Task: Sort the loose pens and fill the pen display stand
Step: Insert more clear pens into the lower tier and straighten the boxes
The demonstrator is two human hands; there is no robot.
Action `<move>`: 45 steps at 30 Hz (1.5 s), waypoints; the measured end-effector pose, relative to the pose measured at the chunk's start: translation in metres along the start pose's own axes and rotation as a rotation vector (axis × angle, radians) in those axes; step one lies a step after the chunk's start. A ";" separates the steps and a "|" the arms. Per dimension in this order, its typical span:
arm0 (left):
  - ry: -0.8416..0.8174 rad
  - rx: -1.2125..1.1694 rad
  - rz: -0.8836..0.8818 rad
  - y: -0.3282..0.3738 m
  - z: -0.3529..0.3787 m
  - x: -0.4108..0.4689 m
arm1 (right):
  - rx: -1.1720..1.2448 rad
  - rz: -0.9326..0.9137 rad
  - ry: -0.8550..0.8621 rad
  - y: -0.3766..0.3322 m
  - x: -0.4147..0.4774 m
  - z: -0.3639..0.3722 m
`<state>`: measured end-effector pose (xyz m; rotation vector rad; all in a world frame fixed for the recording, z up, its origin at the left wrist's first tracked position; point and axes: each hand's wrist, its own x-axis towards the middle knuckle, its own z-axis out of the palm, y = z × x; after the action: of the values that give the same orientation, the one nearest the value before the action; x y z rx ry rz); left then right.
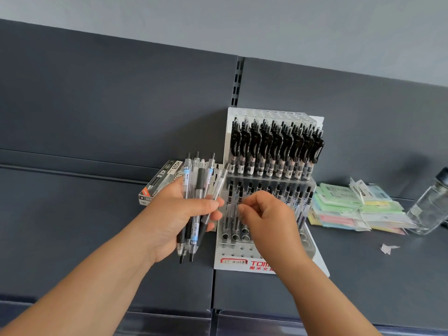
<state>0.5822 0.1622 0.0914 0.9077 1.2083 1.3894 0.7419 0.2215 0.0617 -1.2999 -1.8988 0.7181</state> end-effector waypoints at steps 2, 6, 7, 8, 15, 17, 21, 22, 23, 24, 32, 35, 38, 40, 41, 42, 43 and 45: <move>-0.012 0.009 0.003 0.001 0.001 -0.001 | -0.081 -0.034 0.010 -0.006 -0.002 -0.006; -0.041 0.062 0.026 0.003 0.005 -0.001 | 0.243 -0.077 0.123 -0.028 -0.003 -0.019; -0.062 0.061 0.029 0.004 0.007 -0.002 | 0.393 -0.035 0.046 -0.034 -0.002 -0.022; -0.086 0.050 0.030 0.004 0.009 -0.003 | 0.525 0.004 -0.063 -0.037 -0.001 -0.023; -0.143 0.043 0.043 0.004 0.017 -0.007 | 0.825 0.085 -0.258 -0.033 0.000 -0.026; -0.156 0.025 0.039 0.005 0.017 -0.008 | 0.913 0.102 -0.310 -0.031 -0.001 -0.030; -0.178 0.006 0.026 0.006 0.019 -0.011 | 1.063 0.139 -0.368 -0.026 -0.002 -0.035; -0.180 0.008 0.025 0.006 0.020 -0.011 | 1.066 0.136 -0.362 -0.024 -0.002 -0.036; -0.174 0.011 0.024 0.005 0.020 -0.010 | 1.056 0.127 -0.347 -0.023 -0.001 -0.037; -0.156 0.014 0.022 0.004 0.020 -0.009 | 1.040 0.116 -0.322 -0.021 -0.001 -0.040; 0.072 0.034 -0.012 -0.009 0.010 0.002 | 0.405 -0.124 0.172 -0.020 0.005 -0.060; 0.077 0.047 -0.011 -0.011 0.008 0.004 | 0.265 -0.142 0.187 -0.016 0.006 -0.045; 0.072 0.064 -0.001 -0.011 0.007 0.005 | 0.196 -0.099 0.140 -0.008 0.006 -0.032; 0.061 0.058 0.006 -0.010 0.008 0.005 | 0.118 -0.072 0.081 0.000 0.005 -0.025; 0.055 0.052 0.008 -0.010 0.008 0.005 | 0.083 -0.063 0.054 0.003 0.003 -0.022; 0.052 0.046 0.010 -0.010 0.009 0.004 | 0.057 -0.058 0.034 0.006 0.001 -0.018; 0.052 0.041 0.011 -0.009 0.010 0.004 | 0.036 -0.056 0.026 0.009 -0.001 -0.015; 0.049 0.034 0.012 -0.008 0.011 0.003 | 0.004 -0.044 0.029 0.011 -0.002 -0.013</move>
<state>0.5943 0.1672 0.0854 0.9104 1.2686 1.4116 0.7586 0.2240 0.0601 -1.2561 -1.8963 0.6766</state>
